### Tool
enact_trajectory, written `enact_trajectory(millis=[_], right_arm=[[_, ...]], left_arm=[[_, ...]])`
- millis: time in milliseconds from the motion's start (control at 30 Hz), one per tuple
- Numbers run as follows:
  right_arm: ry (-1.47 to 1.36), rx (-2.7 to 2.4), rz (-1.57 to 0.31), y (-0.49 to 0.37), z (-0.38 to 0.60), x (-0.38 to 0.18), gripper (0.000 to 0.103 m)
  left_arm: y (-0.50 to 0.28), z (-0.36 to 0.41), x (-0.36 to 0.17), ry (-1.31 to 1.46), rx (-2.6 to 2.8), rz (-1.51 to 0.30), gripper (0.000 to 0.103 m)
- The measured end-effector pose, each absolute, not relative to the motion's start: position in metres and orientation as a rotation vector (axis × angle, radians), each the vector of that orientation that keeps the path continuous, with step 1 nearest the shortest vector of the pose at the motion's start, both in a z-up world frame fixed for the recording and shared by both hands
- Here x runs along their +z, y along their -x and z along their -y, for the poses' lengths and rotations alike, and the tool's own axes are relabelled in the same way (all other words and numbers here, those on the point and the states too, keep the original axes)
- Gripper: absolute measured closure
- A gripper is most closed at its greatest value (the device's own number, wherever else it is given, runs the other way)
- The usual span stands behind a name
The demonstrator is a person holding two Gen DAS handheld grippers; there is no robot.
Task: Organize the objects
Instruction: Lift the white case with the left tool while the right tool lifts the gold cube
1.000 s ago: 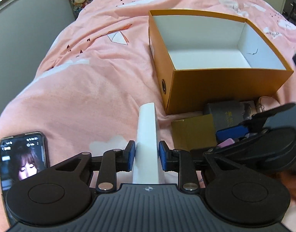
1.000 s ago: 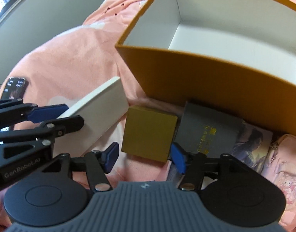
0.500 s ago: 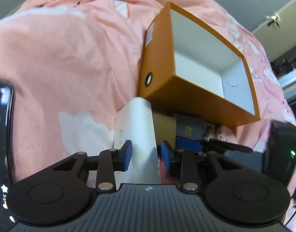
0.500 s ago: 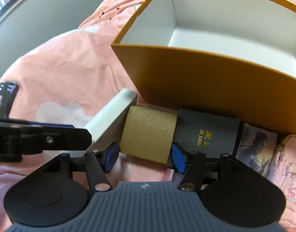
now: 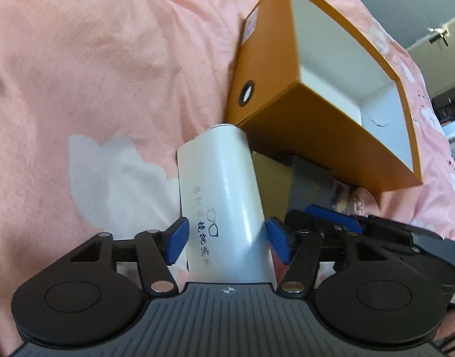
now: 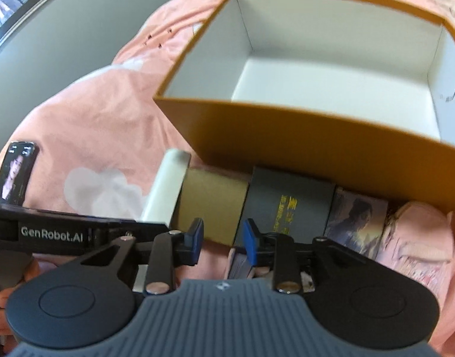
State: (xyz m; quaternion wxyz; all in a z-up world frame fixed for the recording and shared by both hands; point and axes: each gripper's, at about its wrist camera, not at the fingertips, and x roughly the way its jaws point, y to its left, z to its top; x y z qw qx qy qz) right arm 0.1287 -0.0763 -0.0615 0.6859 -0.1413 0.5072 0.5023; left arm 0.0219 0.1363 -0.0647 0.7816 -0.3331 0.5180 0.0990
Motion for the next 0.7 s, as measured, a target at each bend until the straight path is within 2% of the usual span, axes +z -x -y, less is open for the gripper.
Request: enact_trajectory(millis=[167, 400, 500, 700], right_arm=[[0.305, 1.101, -1.149, -0.130, 0.087, -0.061, 0.071], [0.304, 1.116, -1.163, -0.130, 0.078, -0.067, 0.067], [0.301, 1.122, -1.168, -0.131, 0.077, -0.068, 0.067], [0.290, 1.156, -1.183, -0.130, 0.077, -0.064, 0.062]], left_arm=[[-0.024, -0.136, -0.080, 0.725, 0.212, -1.141, 0.023], [-0.021, -0.147, -0.096, 0.825, 0.176, -1.128, 0.024], [-0.017, -0.149, -0.094, 0.850, 0.172, -1.101, 0.029], [-0.011, -0.134, -0.059, 0.651, 0.283, -1.076, 0.030]])
